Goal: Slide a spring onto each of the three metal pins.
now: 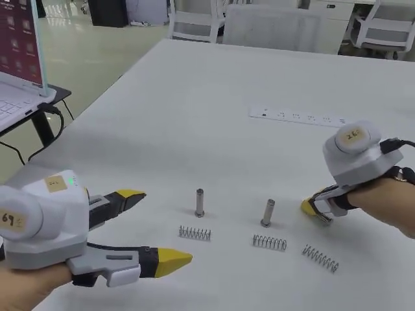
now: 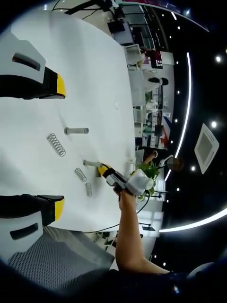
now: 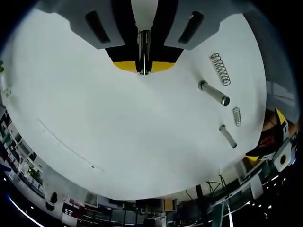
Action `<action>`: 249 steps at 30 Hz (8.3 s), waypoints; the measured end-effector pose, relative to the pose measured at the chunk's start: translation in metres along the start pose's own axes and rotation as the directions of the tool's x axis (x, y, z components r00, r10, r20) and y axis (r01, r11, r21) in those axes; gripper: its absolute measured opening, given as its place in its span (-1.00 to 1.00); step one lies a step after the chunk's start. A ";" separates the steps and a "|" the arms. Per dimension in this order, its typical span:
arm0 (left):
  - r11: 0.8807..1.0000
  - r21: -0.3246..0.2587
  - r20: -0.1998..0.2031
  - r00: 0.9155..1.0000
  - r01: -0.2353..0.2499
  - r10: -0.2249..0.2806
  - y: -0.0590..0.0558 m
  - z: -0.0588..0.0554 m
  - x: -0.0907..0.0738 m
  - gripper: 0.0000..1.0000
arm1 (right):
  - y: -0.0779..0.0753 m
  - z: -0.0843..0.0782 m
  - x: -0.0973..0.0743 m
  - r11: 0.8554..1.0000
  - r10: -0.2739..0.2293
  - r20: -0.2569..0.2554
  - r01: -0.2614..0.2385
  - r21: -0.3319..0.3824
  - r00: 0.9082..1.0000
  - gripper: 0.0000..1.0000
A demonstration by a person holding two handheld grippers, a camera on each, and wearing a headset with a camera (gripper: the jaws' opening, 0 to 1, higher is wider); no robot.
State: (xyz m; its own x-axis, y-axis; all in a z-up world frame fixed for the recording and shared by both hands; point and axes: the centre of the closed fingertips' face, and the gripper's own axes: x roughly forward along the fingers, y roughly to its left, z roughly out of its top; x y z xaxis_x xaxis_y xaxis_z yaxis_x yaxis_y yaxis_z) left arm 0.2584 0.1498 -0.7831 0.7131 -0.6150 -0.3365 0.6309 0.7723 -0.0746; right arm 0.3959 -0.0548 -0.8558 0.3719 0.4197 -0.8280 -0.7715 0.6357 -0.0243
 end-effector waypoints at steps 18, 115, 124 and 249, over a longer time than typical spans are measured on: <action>1.000 0.011 0.005 1.000 0.007 -0.007 -0.003 0.004 0.001 0.59 | 0.008 0.003 -0.031 1.000 -0.010 0.050 0.010 0.015 0.999 -0.89; 0.999 0.040 0.021 0.999 0.036 -0.037 -0.016 0.013 0.003 0.58 | 0.028 -0.026 -0.077 0.999 0.010 0.071 -0.007 -0.041 0.997 -0.59; 0.998 0.037 0.020 0.999 0.046 -0.047 -0.017 0.013 0.005 0.58 | 0.036 -0.039 -0.080 0.999 0.030 0.063 -0.028 -0.029 0.998 -0.61; 0.855 0.288 -0.163 0.902 0.431 -0.400 -0.103 0.030 0.042 -0.11 | 0.150 -0.012 -0.098 0.859 0.252 -0.152 -0.293 -0.419 0.956 -0.84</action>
State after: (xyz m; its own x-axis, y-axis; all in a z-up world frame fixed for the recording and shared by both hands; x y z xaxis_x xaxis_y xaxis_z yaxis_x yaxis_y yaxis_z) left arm 0.2325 0.0400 -0.7611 0.3409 -0.8376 -0.4268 0.9350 0.3492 0.0616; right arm 0.2373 -0.0082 -0.7853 0.0824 0.4625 -0.8828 -0.9883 0.1519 -0.0127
